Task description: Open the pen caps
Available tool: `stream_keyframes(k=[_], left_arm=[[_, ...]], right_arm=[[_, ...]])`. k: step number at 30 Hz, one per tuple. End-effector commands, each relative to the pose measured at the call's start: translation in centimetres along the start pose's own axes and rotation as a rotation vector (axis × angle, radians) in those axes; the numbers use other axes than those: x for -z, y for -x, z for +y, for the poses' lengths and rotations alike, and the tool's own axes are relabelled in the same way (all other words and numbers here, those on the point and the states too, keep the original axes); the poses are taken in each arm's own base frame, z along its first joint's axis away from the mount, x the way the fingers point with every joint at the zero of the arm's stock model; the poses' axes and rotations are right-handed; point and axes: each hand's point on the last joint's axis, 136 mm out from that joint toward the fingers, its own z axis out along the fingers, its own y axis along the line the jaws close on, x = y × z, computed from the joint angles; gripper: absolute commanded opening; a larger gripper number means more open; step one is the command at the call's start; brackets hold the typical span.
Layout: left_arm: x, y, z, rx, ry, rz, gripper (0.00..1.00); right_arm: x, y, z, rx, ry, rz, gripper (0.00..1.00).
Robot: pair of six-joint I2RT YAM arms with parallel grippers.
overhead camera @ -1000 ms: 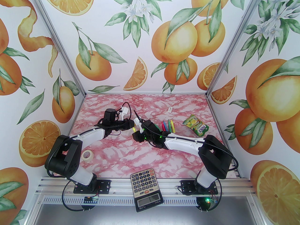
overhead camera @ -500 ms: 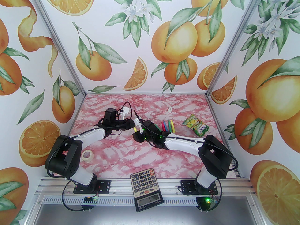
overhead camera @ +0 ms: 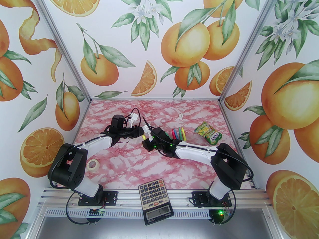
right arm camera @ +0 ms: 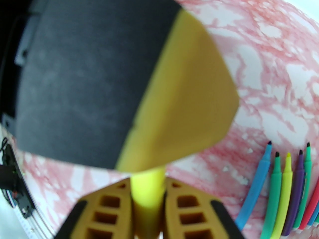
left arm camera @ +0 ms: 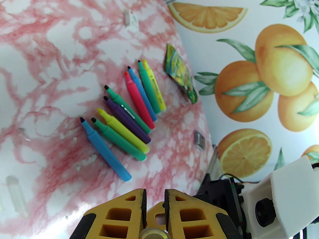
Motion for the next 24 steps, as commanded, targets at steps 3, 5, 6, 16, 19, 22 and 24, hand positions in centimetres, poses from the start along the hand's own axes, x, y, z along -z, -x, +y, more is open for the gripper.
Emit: stream_keyframes(k=[3,5,6,16,19,22,24], left_arm=[[0.5,2.4,-1.5,-0.056,-0.004,-0.063,0.0],[0.8,3.0,-1.4,-0.058,0.005,-0.088,0.0],[1.0,3.3,-1.4,-0.057,0.008,-0.101,0.0],[2.4,5.3,-0.5,-0.01,0.025,-0.178,0.0],[2.9,5.6,-0.1,0.009,0.038,-0.198,0.0],[3.3,5.9,0.3,0.023,0.048,-0.213,0.0],[3.5,6.0,0.5,0.03,0.057,-0.222,0.0]], right_arm=[[0.9,-1.1,0.2,0.044,0.012,0.024,0.13],[1.2,-1.6,0.0,0.052,0.005,0.035,0.12],[1.3,-1.9,-0.2,0.054,-0.001,0.041,0.12],[2.0,-3.5,-0.8,0.081,-0.019,0.068,0.1],[2.1,-3.7,-1.0,0.085,-0.023,0.07,0.1],[2.3,-3.9,-1.0,0.09,-0.025,0.07,0.09],[2.4,-4.0,-1.1,0.091,-0.028,0.071,0.08]])
